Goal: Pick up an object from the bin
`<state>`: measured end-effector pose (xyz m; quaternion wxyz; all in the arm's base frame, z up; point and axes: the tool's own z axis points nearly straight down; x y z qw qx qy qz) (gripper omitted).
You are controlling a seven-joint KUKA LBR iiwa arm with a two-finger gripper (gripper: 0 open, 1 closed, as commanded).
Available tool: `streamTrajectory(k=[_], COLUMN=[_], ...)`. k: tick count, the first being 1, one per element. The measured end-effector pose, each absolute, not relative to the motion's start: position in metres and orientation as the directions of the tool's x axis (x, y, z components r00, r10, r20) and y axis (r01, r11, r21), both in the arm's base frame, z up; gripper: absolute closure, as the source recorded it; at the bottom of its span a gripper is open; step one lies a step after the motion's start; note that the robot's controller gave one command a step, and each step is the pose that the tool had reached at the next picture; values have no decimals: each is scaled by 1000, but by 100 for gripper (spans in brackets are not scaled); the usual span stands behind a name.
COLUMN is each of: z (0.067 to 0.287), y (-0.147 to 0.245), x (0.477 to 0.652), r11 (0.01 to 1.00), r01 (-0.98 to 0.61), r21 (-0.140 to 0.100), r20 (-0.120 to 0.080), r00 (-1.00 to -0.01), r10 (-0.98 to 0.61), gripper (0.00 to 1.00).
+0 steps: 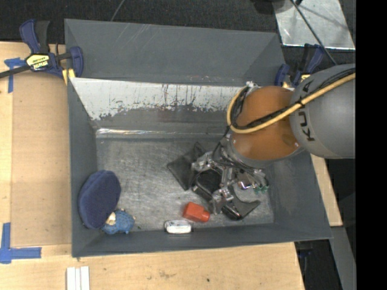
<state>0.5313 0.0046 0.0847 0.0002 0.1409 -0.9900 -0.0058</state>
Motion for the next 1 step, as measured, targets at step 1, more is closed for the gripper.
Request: streamTrajectory(k=[1], z=[84], y=[4], x=[531], r11=[961], r01=[-276], r21=[14], r20=[0], r00=[-961], r10=[-276], gripper=[100])
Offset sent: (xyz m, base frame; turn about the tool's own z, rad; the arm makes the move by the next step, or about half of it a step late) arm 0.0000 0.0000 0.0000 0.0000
